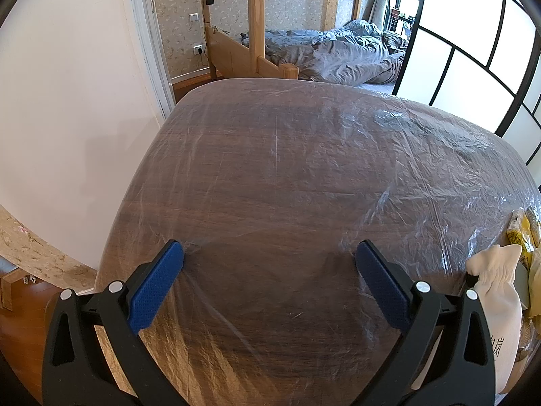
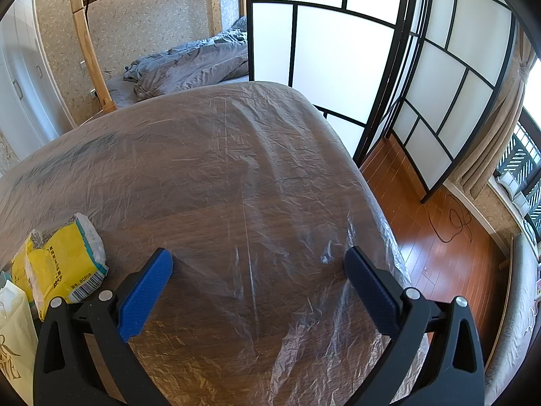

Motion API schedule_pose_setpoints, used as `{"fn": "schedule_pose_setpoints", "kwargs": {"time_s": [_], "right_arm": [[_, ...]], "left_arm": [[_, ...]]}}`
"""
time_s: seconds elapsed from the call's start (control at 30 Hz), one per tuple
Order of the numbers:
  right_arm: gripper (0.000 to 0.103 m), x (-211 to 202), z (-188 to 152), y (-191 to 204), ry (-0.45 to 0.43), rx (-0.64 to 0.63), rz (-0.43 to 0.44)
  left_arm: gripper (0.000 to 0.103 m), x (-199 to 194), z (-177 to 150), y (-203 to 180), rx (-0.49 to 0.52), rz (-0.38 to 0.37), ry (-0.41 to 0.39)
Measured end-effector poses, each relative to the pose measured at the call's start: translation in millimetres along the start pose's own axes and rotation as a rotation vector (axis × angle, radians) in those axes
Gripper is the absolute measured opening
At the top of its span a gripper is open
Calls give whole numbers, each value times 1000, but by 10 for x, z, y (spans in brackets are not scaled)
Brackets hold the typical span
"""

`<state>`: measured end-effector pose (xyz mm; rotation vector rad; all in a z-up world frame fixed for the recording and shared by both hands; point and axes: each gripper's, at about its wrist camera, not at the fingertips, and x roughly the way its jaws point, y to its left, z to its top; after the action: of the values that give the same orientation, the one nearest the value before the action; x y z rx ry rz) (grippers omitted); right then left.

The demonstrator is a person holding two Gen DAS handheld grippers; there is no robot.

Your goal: Collect trash

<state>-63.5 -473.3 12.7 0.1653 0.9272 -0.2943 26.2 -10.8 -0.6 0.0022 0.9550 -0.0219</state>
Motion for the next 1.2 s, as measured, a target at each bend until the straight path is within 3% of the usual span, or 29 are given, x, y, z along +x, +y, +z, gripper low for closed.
{"fn": "schedule_pose_setpoints", "kwargs": {"time_s": [0.7,0.8,0.87,0.93,0.97,1.1,1.2], "right_arm": [[99,-2,-16,-10,-2,2,-1],[99,-93,-14,-58,-16,25,38],[99,-323,-4,-66,-67,42,110],[99,-653,-33,32,-112,1,199],[99,-764,-70,89,-123,-30,232],[99,-1155,-405,544,-143,-257,349],[99,-1211,-626,796,-118,-344,395]], "left_arm": [[102,2,-2,4,1,1,0],[102,-20,13,46,-23,-30,3],[102,-171,61,72,-40,-95,-25],[102,-367,114,13,-11,-101,-56],[102,-452,117,-39,11,-112,-59],[102,-803,-20,-448,190,-289,-48],[102,-829,-171,-724,304,-316,-10]]}}
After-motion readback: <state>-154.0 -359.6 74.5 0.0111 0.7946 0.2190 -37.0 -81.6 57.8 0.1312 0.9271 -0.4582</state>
